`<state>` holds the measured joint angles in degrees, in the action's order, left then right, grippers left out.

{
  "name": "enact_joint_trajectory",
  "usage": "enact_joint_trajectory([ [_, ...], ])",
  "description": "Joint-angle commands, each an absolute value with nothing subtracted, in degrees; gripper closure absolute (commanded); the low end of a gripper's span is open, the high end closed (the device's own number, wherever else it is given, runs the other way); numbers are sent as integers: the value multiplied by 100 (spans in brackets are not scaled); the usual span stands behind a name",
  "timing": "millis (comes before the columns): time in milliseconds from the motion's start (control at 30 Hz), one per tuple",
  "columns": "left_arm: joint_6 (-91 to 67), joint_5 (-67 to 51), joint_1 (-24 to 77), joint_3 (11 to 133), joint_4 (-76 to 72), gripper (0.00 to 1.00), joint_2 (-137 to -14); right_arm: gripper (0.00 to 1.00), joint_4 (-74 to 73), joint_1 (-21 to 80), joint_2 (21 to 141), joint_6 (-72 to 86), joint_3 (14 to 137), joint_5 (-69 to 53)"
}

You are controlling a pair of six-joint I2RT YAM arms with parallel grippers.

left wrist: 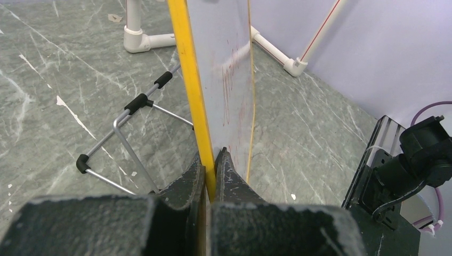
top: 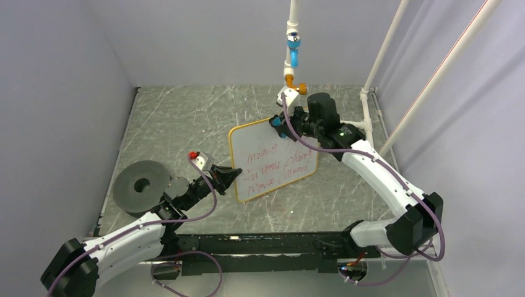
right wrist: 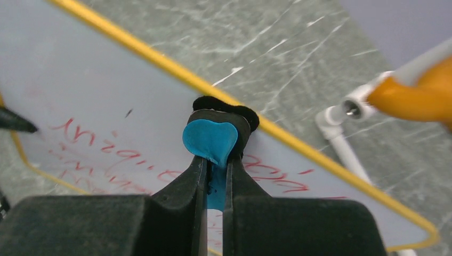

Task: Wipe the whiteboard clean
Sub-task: Erase the whiteboard at the center of the board.

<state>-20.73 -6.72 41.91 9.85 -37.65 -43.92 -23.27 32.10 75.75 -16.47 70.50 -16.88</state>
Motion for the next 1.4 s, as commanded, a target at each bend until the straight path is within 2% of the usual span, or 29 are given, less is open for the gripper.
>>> enact_joint_trajectory([
  [0, -1559, -1400, 4284, 881, -3526, 100, -4460, 100, -1832, 3006, 7437, -1797, 6998, -1176],
  [100, -1573, -1398, 4281, 841, -3551, 100, -4384, 100, -1608, 3005, 7212, -1920, 6331, -1101],
  [233, -1582, -1399, 4285, 806, -3584, 100, -4342, 100, -1634, 3184, 7095, -1879, 6002, -1829],
  [367, -1619, -1421, 4283, 833, -3625, 100, -4420, 100, -1845, 3424, 7385, -1763, 6623, -2070],
  [533, -1742, -1443, 4286, 775, -3791, 100, -4476, 100, -1952, 3027, 7591, -1597, 7452, -1661],
  [700, -1715, -1452, 4283, 746, -3760, 100, -4383, 100, -1553, 2842, 7163, -1777, 6375, -1298],
  [800, -1701, -1459, 4283, 735, -3773, 100, -4367, 100, -1490, 2881, 6987, -1780, 5894, -1762],
  [967, -1767, -1461, 4281, 762, -3827, 100, -4442, 100, -1668, 3170, 7132, -1738, 6175, -2483],
  [1167, -1846, -1467, 4288, 754, -3849, 100, -4472, 100, -1695, 2867, 7365, -1383, 7086, -1838],
  [1367, -1787, -1456, 4285, 762, -3766, 100, -4368, 100, -1450, 2660, 7010, -1812, 6122, -1367],
])
